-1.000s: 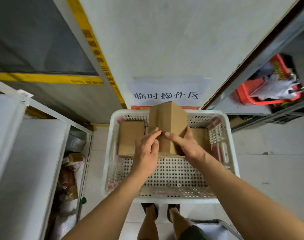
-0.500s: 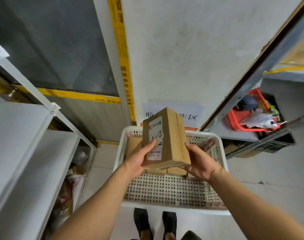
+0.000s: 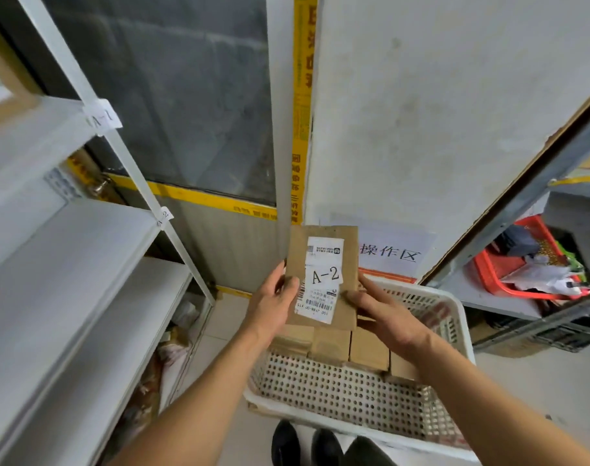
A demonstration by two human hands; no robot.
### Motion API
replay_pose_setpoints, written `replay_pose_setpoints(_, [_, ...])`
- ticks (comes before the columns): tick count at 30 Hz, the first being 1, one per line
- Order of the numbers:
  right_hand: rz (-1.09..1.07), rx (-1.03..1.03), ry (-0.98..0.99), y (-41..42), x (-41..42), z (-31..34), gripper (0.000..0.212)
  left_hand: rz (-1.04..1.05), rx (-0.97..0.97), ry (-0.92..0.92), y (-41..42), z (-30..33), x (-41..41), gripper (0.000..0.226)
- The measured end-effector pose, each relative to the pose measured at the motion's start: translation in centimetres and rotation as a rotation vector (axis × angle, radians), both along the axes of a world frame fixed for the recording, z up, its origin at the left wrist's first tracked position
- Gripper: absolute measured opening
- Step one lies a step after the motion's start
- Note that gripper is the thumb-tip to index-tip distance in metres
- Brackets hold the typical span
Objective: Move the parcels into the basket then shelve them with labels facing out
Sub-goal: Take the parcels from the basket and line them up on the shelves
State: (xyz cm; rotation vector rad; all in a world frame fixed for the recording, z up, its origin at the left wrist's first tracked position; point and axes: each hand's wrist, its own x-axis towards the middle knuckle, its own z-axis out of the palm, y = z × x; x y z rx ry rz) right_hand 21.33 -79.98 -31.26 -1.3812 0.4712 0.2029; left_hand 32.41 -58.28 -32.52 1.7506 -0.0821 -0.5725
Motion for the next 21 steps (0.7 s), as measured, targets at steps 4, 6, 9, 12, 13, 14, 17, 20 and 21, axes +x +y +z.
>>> replay_pose_setpoints(4, [0.080,-0.076,-0.044,1.8,2.1,0.4,0.054,0.046,0.051,-0.066,2.8,2.0,-0.5,0.052])
replay_pose_setpoints(6, [0.137,-0.097,-0.055,2.8,3.1,0.8,0.050,0.092,0.147,-0.113,4.2,3.2,-1.1,0.055])
replay_pose_setpoints(9, [0.232,-0.099,-0.095,5.1,4.1,2.2,0.045,0.218,0.242,-0.149,6.6,4.7,-2.5,0.056])
replay_pose_setpoints(12, [0.319,-0.108,-0.120,7.8,5.6,2.9,0.044,0.361,0.268,-0.158,9.4,5.9,-3.6,0.054])
replay_pose_setpoints(13, [0.335,-0.101,-0.126,8.9,6.2,3.1,0.046,0.414,0.258,-0.161,10.4,6.5,-3.9,0.053])
replay_pose_setpoints(14, [0.349,-0.088,-0.135,9.9,6.8,3.2,0.048,0.457,0.251,-0.172,11.2,7.3,-4.3,0.051])
replay_pose_setpoints(17, [0.410,-0.073,-0.178,13.8,8.1,4.6,0.049,0.552,0.305,-0.246,14.5,9.4,-5.6,0.050])
replay_pose_setpoints(20, [0.484,-0.087,-0.229,18.1,9.3,6.5,0.048,0.661,0.283,-0.307,18.4,11.3,-7.0,0.047])
replay_pose_setpoints(21, [0.515,-0.101,-0.250,19.7,9.7,7.2,0.046,0.705,0.275,-0.324,19.9,11.9,-7.4,0.047])
